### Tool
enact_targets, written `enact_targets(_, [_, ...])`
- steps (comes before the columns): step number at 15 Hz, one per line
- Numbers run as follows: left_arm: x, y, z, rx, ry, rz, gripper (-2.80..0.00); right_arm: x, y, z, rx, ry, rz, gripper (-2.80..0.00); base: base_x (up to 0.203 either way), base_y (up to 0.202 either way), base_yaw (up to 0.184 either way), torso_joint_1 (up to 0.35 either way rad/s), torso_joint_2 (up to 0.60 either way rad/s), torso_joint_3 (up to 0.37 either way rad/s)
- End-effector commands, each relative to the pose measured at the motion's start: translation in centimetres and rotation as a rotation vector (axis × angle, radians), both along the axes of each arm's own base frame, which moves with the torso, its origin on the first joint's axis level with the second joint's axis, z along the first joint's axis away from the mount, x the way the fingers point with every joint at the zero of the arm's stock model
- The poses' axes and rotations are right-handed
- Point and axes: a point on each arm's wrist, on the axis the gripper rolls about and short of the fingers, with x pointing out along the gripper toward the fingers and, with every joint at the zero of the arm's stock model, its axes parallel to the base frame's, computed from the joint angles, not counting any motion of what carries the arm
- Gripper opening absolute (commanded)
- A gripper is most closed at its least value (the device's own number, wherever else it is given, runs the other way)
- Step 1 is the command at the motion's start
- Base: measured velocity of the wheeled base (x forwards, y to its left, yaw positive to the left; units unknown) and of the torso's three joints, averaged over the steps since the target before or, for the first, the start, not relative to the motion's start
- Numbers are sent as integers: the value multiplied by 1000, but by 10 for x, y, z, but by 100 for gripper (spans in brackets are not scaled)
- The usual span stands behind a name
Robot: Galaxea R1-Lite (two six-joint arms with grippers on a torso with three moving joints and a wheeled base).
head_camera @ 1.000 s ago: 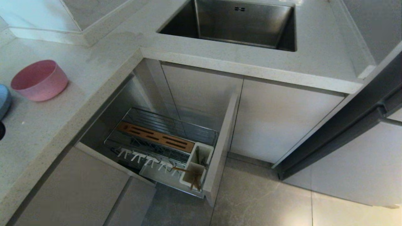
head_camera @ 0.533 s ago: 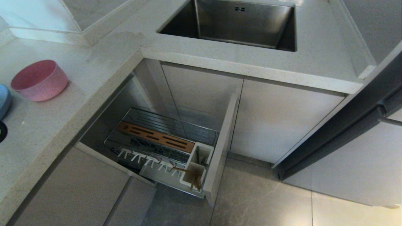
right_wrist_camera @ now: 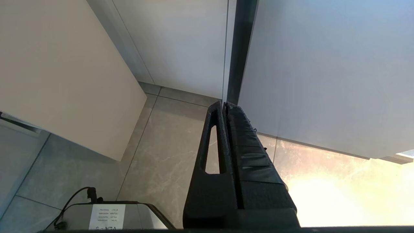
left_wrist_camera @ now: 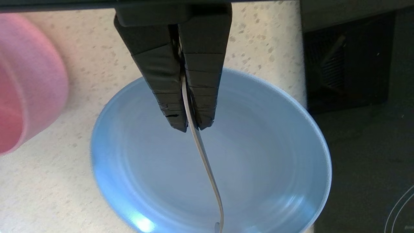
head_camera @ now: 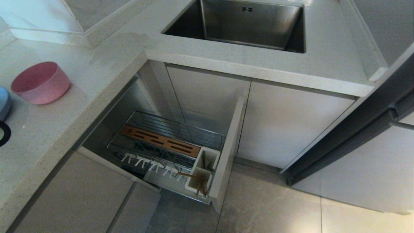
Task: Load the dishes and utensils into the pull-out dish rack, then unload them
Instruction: Close the cupboard
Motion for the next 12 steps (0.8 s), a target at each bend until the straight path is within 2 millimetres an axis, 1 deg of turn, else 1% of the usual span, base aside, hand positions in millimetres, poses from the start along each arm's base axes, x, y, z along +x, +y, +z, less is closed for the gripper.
enact_targets(1, [2,1,-1,-3,4,2,0,0,0,0,0,-1,0,-280,0,0,0,0,0,0])
enact_targets(3, [1,0,2,2,-8,2,0,0,0,0,0,-1,0,-280,0,0,0,0,0,0])
enact_targets(8, [0,0,0,3,3,1,0,0,0,0,0,-1,0,-280,0,0,0,0,0,0])
enact_targets(12, [1,1,5,13,-20,4,0,0,0,0,0,-1,0,-280,0,0,0,0,0,0])
